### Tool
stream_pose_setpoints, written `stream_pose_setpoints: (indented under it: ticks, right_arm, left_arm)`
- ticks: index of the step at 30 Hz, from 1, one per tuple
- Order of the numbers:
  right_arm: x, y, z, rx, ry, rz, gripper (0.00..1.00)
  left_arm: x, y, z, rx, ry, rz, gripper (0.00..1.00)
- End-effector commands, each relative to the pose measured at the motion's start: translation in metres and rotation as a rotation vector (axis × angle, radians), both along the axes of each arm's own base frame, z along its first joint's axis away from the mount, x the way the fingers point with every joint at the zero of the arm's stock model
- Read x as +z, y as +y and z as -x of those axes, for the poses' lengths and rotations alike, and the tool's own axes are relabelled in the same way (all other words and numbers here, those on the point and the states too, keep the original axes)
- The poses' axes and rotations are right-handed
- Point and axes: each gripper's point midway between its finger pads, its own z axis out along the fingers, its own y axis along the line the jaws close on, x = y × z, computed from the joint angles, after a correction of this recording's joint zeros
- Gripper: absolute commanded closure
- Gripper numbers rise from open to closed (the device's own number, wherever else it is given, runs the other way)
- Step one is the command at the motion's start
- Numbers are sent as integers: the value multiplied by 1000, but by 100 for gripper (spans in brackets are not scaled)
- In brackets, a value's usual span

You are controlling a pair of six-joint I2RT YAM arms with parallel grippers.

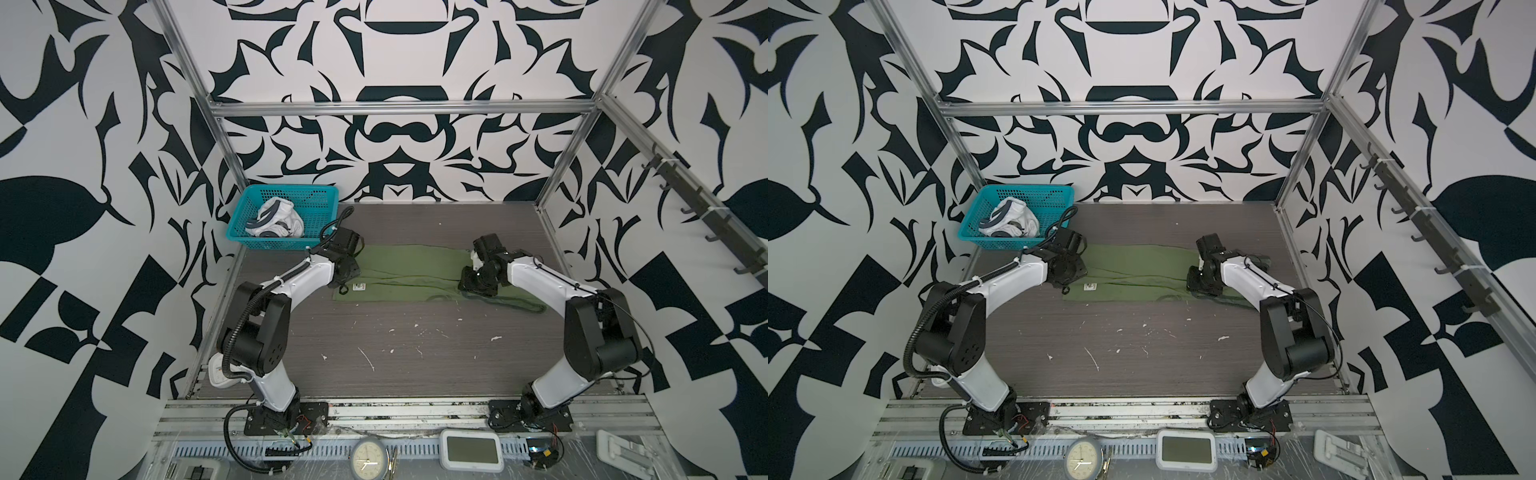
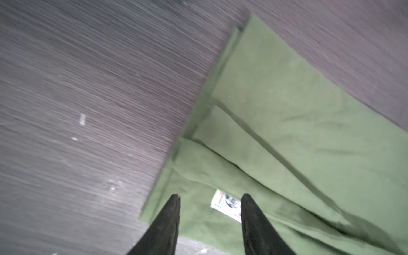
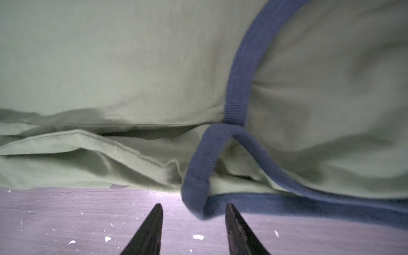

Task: Fold and stack tank tops
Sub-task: Fold the tank top at the center of the table, then smooth out the tank top at the center of the table.

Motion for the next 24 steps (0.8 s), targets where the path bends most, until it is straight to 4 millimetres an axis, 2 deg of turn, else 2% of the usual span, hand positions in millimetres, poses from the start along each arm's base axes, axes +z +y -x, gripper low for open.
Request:
stream_pose_setpoints:
  ticks: [1,3,5,7,10,18,21,24]
  right_arm:
    - [9,12,-21,4,-39,-44,63]
    - [11,13,-28,4,-46,-36,73]
    - [15,4,-36,-6,-61,20,84]
    - [18,-4,-41,-16,-65,64,90]
    - [12,-9,-45,-23,-30,70,93]
    - [-12,-27,-48,-71,49,86,90]
    - [-15,-31,-50,-77,53,90,84]
    - [-10,-35,-52,-76,47,113,74]
  left_arm:
    - [-18,-9,7,-32,41,3,51]
    - [-27,-11,7,-36,55,7,51]
    - [-34,-11,5,-36,60,-7,51]
    - [-41,-5,3,-28,62,-28,51]
    - [-50,2,-2,-19,65,-51,51]
    - [-64,20,-10,25,78,-47,50]
    - [-63,28,-15,48,71,-47,48]
    - [-61,34,-18,63,77,-42,47]
